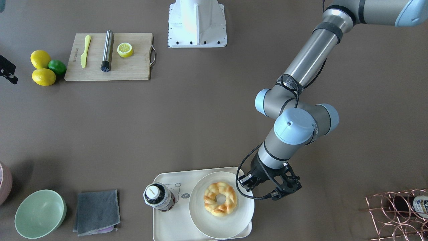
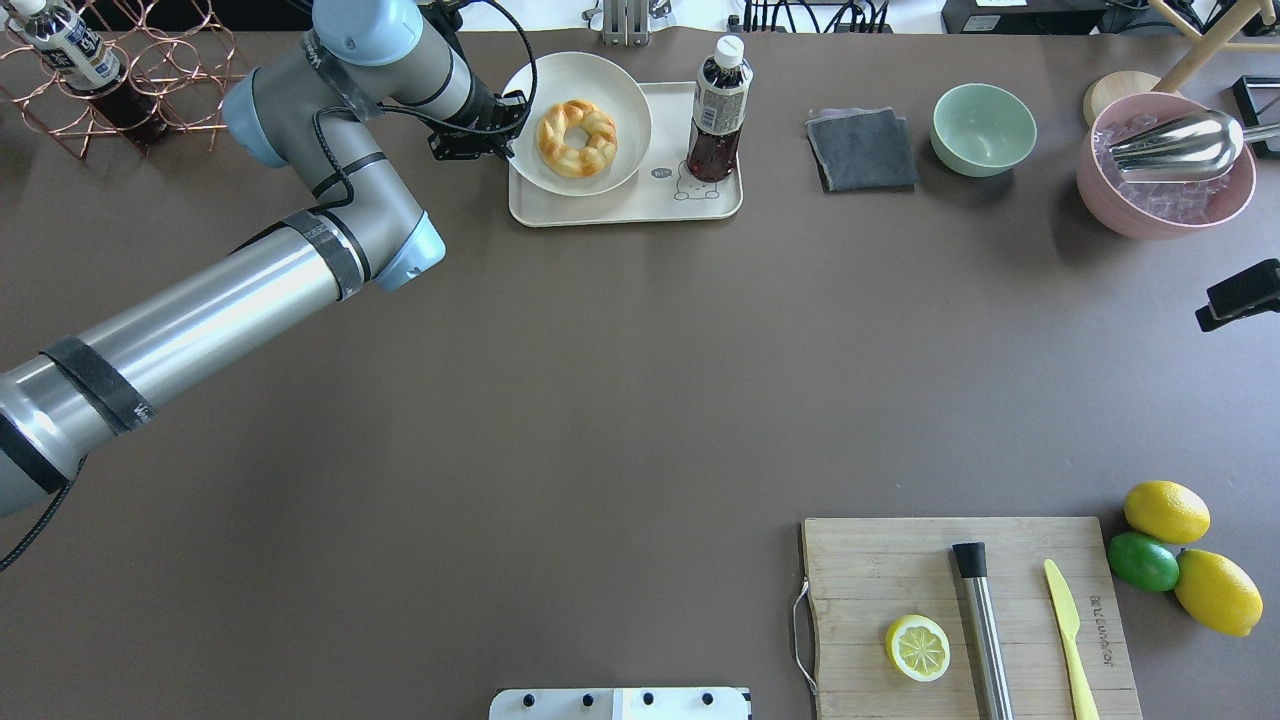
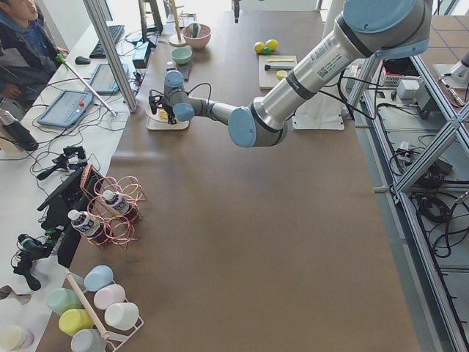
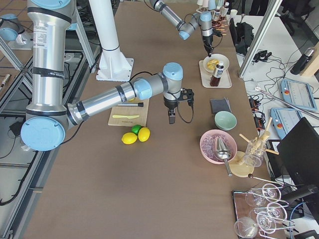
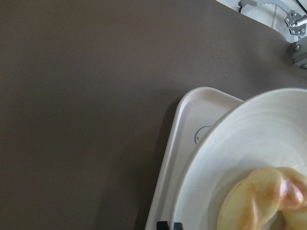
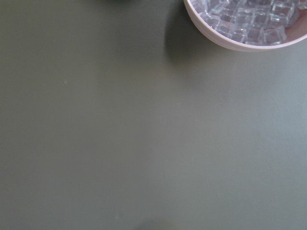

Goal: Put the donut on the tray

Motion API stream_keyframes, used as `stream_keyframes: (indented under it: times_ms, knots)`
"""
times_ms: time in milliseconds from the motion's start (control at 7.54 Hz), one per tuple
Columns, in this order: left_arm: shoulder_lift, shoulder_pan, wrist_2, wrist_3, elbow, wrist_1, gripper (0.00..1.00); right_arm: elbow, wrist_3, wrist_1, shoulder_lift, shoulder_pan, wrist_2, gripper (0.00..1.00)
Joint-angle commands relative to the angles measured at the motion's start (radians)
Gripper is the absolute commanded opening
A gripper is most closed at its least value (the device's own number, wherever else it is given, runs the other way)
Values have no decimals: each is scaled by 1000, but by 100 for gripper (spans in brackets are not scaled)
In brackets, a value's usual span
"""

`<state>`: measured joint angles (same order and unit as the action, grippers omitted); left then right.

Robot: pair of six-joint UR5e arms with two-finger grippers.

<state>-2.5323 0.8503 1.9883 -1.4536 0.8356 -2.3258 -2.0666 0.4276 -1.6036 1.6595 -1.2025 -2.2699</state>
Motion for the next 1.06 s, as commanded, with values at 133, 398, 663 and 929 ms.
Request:
stream_keyframes:
  times_ms: [133,398,663,929]
  knots:
    - [-20,-28,-9,7,-39,-44,0,42,-176,1,59,-83,-25,100]
    - [-20,-30,-16,18,-38,-47,0,43,-179,1,63,-92,-31,100]
    - [-19,-25,-17,61,-38,-47,70,45,-184,1,63,-95,-31,100]
    - [1,7,1,70,38,-26,72,48,-185,1,63,-103,-31,100]
